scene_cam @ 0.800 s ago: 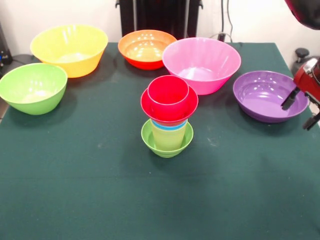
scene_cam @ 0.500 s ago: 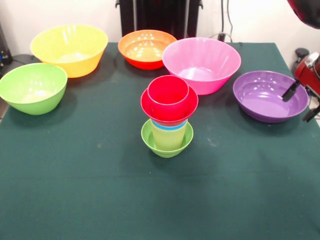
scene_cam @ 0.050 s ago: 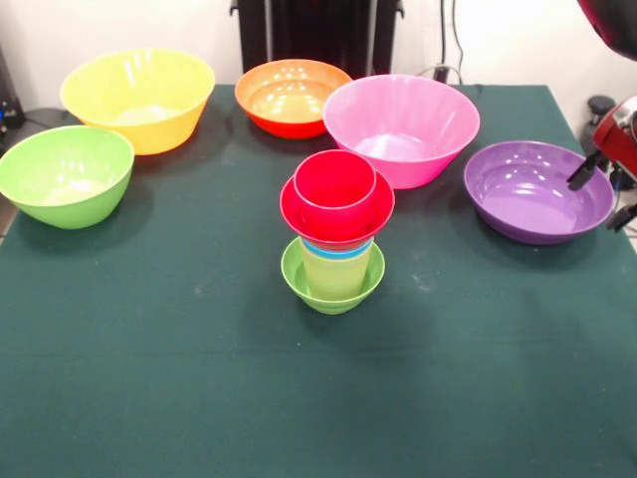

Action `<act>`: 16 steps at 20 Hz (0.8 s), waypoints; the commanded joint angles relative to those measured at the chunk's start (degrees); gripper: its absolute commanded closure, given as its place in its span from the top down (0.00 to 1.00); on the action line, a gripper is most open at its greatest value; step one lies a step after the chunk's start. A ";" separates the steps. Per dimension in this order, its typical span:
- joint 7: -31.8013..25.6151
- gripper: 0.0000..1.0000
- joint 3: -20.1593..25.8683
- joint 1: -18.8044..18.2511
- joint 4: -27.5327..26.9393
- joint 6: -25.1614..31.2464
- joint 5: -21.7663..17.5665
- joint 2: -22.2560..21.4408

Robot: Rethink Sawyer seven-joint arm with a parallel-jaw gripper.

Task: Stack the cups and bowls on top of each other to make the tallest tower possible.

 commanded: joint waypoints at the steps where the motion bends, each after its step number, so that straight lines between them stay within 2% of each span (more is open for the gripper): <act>1: 8.70 1.00 2.99 1.05 4.28 -2.26 0.31 1.08; 6: 10.09 1.00 2.40 2.35 6.04 -6.32 0.31 0.90; 10: 9.30 1.00 2.38 2.94 6.96 -3.78 0.54 1.01; 16: 9.03 1.00 2.53 4.90 12.74 -3.91 0.86 -0.32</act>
